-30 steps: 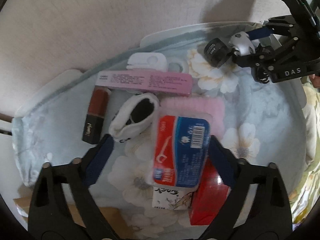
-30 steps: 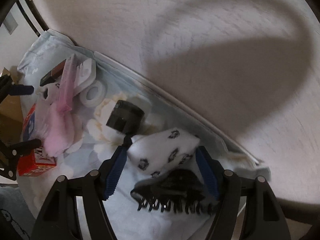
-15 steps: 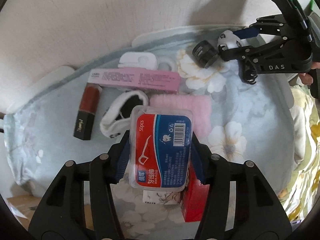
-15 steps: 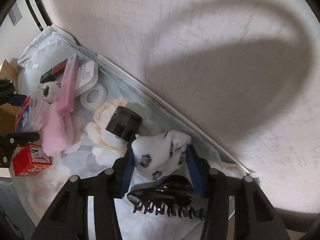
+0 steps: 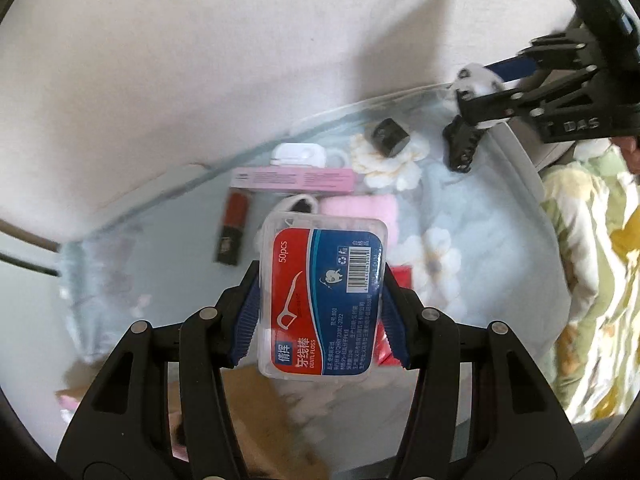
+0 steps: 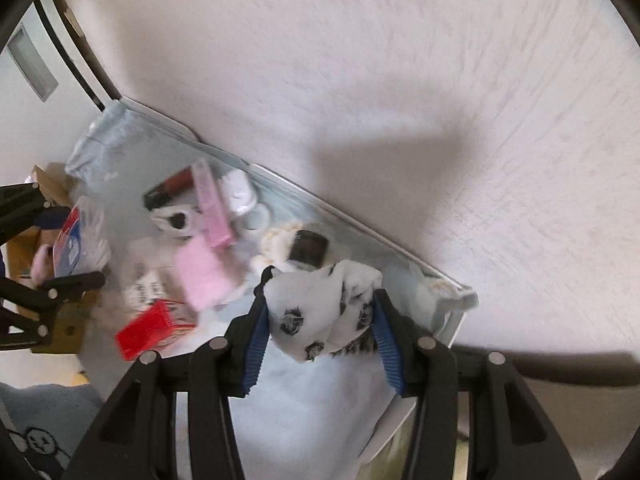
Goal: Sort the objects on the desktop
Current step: 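Carry the floss box and panda sock into the cardboard box and release both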
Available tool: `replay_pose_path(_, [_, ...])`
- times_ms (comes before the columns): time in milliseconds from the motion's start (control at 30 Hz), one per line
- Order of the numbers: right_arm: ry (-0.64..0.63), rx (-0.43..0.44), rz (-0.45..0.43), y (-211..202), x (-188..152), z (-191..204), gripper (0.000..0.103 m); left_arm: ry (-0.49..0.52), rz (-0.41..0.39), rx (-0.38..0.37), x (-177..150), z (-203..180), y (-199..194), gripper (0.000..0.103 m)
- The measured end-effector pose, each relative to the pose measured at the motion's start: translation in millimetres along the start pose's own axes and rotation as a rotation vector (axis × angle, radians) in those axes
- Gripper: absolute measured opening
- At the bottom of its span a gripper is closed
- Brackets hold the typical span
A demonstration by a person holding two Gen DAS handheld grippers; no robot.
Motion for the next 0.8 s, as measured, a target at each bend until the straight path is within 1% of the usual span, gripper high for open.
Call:
replay_pose_path(67, [0.000, 0.011, -0.006, -16.7, 4.2, 9.8, 0.045, 0.002, -0.017, -0.006, -2.8, 7.8, -14.5, 0.051])
replay_pose_path(100, [-0.006, 0.025, -0.013, -18.4, 13.1, 2.7, 0.045, 0.000, -0.030, -0.011, -5.6, 13.6, -25.0, 0.051])
replay_pose_path(133, [-0.010, 0.033, -0.020, -28.7, 13.6, 11.8, 0.045, -0.001, -0.038, -0.011, -8.0, 17.8, -32.2, 0.051])
replay_pose_path(167, [-0.016, 0.034, -0.024, -35.8, 11.8, 11.7, 0.045, -0.001, -0.046, -0.009, -10.7, 22.9, -39.9, 0.051])
replay_pose_path(267, [-0.038, 0.026, -0.039, -54.4, 12.8, 50.7, 0.045, -0.003, -0.066, 0.002, -21.6, 40.8, -61.6, 0.051])
replay_pose_path(300, [-0.047, 0.029, -0.045, -55.8, 16.6, 73.0, 0.045, -0.007, -0.072, 0.005, -25.4, 47.4, -68.4, 0.051])
replay_pose_path(433, [-0.118, 0.053, -0.075, -71.4, 34.1, 134.3, 0.045, -0.030, -0.100, 0.006, -44.3, 79.6, -97.6, 0.051])
replay_pose_path(600, [-0.203, 0.098, -0.087, -71.5, 52.0, 202.0, 0.045, -0.078, -0.113, 0.014, -74.0, 117.0, -120.3, 0.051])
replay_pose_path(667, [-0.234, 0.117, -0.089, -70.7, 55.9, 229.4, 0.045, -0.108, -0.111, 0.013, -87.5, 129.6, -121.7, 0.051])
replay_pose_path(800, [-0.282, 0.145, -0.079, -57.0, 59.3, 273.6, 0.045, -0.204, -0.076, 0.026, -128.1, 163.6, -112.3, 0.051])
Point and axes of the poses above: each gripper's, at about its wrist camera, not at the fingertips, and y roughly the way its jaws point, z to its left, x to its top, the point moved 8 cm from there along y, roughly the way its jaws point, and after that the axes turned 2 degrees about -y, right-handed, at the moved point
